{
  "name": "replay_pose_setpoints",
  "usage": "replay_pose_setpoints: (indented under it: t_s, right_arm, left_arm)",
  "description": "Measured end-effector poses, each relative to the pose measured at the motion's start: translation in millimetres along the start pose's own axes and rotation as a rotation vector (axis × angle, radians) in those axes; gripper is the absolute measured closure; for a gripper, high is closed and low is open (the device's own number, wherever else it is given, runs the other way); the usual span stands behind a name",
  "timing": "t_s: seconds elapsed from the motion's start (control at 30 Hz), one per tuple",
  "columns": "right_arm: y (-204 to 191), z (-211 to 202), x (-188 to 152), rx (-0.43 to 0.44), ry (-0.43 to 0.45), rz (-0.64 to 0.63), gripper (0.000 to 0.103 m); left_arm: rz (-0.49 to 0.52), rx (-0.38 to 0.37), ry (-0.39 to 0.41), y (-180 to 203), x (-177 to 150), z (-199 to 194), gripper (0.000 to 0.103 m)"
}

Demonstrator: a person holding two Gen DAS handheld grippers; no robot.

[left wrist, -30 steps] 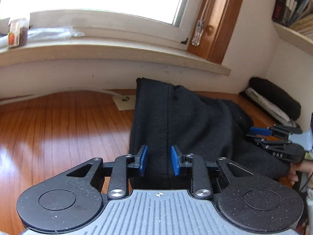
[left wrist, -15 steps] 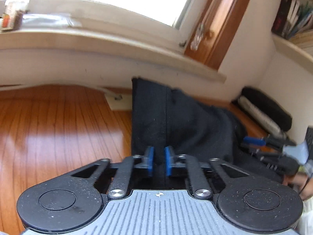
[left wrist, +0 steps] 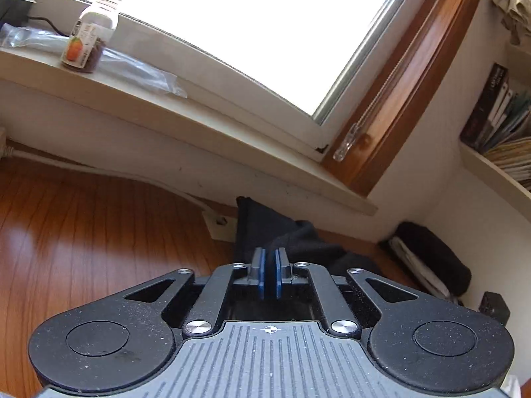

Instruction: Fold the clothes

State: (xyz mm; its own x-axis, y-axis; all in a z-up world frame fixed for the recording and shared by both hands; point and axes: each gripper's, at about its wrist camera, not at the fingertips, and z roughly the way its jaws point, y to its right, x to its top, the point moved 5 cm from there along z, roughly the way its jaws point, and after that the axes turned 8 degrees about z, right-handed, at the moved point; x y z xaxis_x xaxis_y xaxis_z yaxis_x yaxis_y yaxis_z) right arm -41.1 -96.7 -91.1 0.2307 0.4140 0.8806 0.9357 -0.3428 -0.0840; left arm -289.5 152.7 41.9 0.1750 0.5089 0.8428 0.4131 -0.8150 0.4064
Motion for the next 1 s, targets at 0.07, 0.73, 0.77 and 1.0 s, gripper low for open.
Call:
replay_pose_setpoints:
  t_s: [0.07, 0.73, 0.77, 1.0]
  right_arm:
    - [1, -6, 0, 0.008, 0.037, 0.011, 0.061]
    - [-66, -70, -6, 0.167, 0.049, -0.192, 0.06]
    - [-69, -74, -8, 0.178, 0.038, -0.215, 0.06]
    - [-68, -88, -19, 0.202, -0.017, -0.301, 0.06]
  left_arm:
    - [0.005, 0.014, 0.0, 2, -6, -10, 0.087]
    - [0.124, 0.004, -0.004, 22, -42, -19, 0.098]
    - [0.126, -0.001, 0.004, 23, -40, -21, 0.098]
    - [0.124, -0.026, 0.033, 30, -27, -30, 0.098]
